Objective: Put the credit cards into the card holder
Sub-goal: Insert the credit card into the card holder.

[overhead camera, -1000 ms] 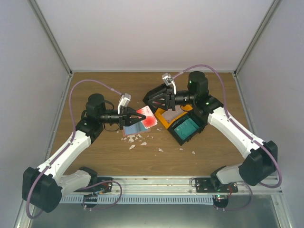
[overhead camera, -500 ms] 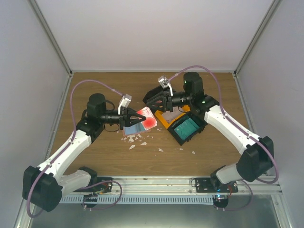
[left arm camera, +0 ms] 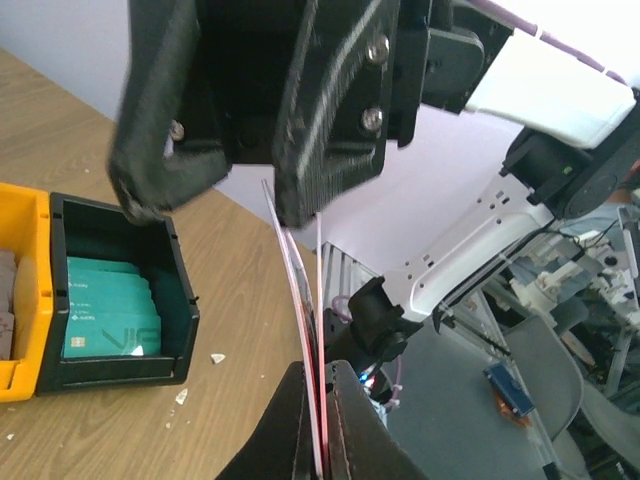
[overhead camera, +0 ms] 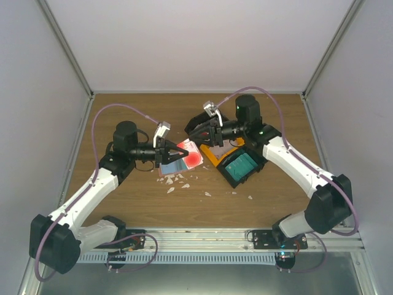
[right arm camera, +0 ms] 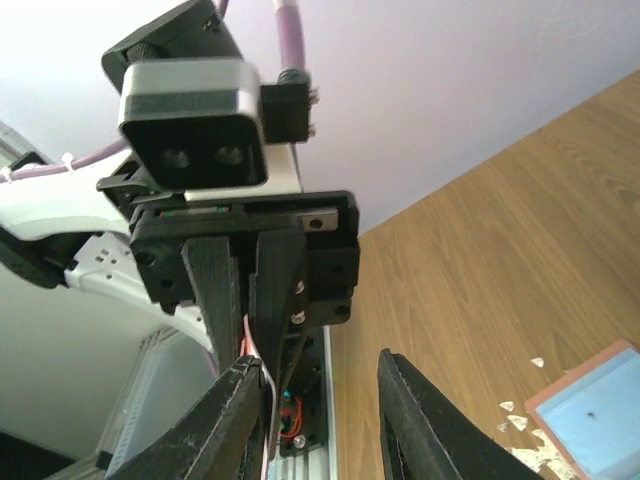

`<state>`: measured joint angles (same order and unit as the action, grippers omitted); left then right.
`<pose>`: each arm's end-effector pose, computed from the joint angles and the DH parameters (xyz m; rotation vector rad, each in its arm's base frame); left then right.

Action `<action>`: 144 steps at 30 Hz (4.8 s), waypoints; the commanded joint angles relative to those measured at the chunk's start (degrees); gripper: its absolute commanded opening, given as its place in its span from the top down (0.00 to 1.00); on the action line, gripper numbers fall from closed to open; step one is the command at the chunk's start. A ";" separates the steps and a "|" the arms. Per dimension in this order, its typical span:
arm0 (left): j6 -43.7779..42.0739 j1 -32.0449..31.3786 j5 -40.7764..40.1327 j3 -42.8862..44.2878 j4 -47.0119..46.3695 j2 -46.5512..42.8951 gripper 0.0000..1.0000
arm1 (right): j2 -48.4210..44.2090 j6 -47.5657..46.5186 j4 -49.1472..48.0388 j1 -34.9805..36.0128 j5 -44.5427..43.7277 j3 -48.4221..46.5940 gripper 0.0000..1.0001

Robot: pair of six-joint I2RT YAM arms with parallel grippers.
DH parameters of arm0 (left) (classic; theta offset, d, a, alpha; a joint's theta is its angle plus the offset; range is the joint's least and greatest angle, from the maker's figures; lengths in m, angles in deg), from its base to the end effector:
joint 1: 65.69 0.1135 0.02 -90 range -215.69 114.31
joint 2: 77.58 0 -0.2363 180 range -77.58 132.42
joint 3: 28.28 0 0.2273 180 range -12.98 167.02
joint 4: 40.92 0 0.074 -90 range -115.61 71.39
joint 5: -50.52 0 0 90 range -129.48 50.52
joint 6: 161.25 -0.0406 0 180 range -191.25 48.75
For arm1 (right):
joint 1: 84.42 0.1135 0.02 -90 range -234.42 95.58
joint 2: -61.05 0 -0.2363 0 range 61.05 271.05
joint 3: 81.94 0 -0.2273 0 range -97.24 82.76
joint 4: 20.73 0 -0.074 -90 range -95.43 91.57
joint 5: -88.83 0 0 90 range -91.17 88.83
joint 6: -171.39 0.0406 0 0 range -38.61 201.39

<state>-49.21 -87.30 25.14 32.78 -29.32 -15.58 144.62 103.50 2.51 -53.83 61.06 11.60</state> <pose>0.1962 -0.1172 0.2986 0.8657 1.7228 -1.5222 0.2466 0.1875 0.3275 -0.9428 1.8490 1.6260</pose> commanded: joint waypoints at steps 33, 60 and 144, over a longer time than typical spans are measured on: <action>24.60 8.62 5.78 8.74 -9.78 17.15 0.96 | 0.93 38.97 -25.99 -5.89 -5.63 6.82 0.99; 23.50 10.49 7.47 6.65 -8.18 20.25 0.96 | 4.98 36.99 -24.57 -14.18 -7.32 4.62 1.00; -5.53 16.48 -11.13 13.06 30.10 47.77 1.00 | 29.02 9.96 0.53 3.77 -36.10 2.16 0.99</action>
<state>-56.59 -70.78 13.36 47.40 3.58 30.84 172.93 113.18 3.15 -49.83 26.73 14.38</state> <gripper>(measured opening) 0.028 0.009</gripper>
